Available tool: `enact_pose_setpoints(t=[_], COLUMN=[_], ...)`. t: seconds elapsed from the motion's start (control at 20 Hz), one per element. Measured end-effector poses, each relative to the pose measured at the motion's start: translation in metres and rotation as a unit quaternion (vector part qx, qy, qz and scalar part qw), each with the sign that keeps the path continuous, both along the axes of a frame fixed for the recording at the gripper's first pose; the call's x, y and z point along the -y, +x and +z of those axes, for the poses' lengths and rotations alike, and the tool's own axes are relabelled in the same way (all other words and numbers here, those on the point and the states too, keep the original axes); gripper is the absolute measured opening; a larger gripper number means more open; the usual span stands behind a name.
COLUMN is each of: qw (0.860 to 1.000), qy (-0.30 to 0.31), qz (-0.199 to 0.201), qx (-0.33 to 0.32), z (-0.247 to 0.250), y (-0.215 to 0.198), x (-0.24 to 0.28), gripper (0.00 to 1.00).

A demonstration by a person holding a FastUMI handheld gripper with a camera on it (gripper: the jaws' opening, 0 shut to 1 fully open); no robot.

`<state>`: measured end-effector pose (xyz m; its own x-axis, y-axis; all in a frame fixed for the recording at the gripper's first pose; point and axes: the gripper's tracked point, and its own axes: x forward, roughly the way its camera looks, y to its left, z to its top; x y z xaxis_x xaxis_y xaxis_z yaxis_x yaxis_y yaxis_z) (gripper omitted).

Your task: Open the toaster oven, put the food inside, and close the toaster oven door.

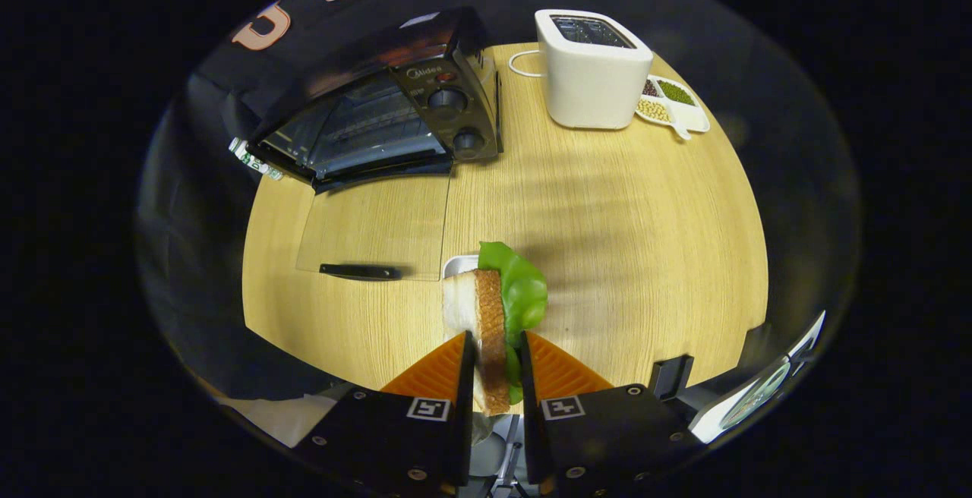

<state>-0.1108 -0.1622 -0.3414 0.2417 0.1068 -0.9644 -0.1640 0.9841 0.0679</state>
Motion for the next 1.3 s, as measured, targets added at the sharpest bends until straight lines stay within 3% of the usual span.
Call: enact_pose_setpoints(t=[0.3,0.55,0.8,1.3], qw=[0.998,0.986,0.961,0.904], qy=[0.038,0.122,0.221,0.362], qz=[-0.030,-0.065,-0.113,-0.195], qx=[0.047,0.093,0.120,0.118], z=[0.038,0.066,0.070,0.007], y=[0.011,0.015,0.024,0.056], x=[-0.012,-0.039,-0.073,-0.176], gripper=[0.29,0.29,0.29,0.29])
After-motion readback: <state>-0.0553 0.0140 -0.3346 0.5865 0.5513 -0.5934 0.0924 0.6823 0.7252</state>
